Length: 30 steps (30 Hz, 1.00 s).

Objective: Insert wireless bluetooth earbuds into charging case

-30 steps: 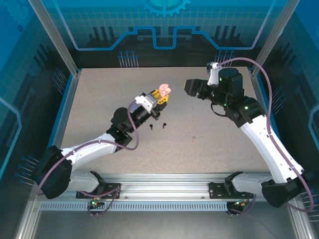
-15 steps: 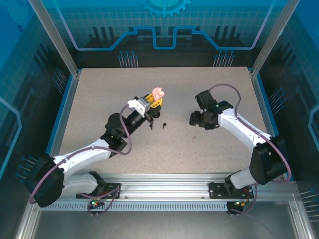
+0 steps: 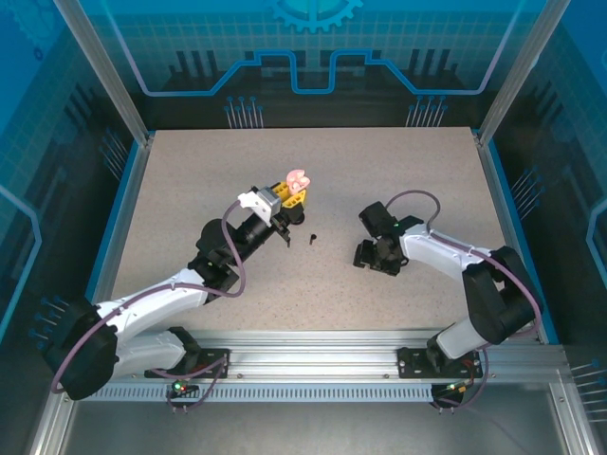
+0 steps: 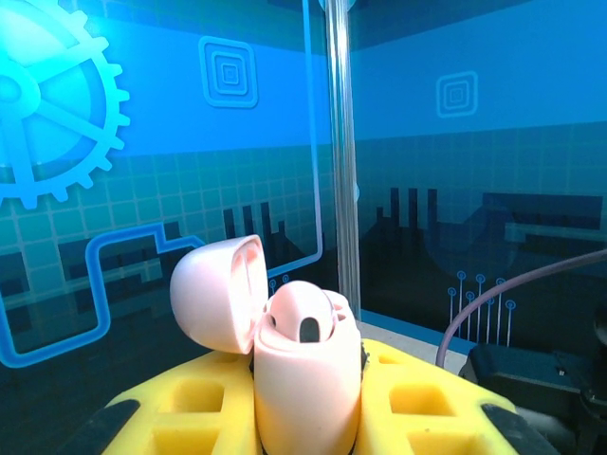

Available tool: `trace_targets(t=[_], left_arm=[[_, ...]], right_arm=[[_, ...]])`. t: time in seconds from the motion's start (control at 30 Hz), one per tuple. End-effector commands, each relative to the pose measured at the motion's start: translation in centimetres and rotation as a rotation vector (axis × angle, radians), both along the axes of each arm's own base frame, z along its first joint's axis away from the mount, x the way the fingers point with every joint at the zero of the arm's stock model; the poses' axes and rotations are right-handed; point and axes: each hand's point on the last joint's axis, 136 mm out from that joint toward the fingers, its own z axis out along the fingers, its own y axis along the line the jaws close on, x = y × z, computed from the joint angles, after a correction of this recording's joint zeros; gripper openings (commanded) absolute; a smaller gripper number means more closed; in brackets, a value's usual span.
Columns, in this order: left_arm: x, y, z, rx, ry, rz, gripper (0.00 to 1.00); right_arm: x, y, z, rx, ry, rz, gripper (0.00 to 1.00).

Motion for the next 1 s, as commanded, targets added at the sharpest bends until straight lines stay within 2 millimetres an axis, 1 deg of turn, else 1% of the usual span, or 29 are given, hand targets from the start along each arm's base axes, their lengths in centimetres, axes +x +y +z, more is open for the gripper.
trace_targets(t=[0.0,0.17,0.2,0.23,0.37,0.5,0.7,0.97], left_arm=[[-0.6,0.6,1.0,-0.039,-0.015,-0.002,0.0],[-0.8,0.6,1.0,-0.038,-0.015,-0.004,0.0],[-0.8,0.6,1.0,-0.039,-0.017,-0.006,0.0],[-0.8,0.6,1.0,-0.038,-0.015,-0.005,0.0],[-0.9,0.6,1.0,-0.036,-0.017,-0.007,0.0],[-0.8,0.6,0.8,-0.031,-0.012,-0.006,0.0],[-0.7,0.5,0.6,-0.024,-0.011,-0.005,0.0],[-0.4,0.2,0.4,-0.019,-0.007,-0.008,0.0]], right_arm=[[0.0,0.6,-0.9,0.013,0.008,-0.034,0.62],[0.5,-0.3,-1.6,-0.05,0.004,-0.048,0.57],[1.3,0.1,-0.9,-0.045,-0.018,-0.045,0.56],[1.6,0.1,-1.0,-0.052,-0.019,-0.045,0.53],[2.3,0.0,-1.1,-0.076,-0.02,-0.032,0.46],[2.8,-0.1,-1.2,-0.086,-0.023,-0.029,0.41],[2.9,-0.1,-1.5,-0.088,-0.013,-0.025,0.36],[2.8,-0.2,-2.0,-0.086,-0.008,-0.023,0.31]])
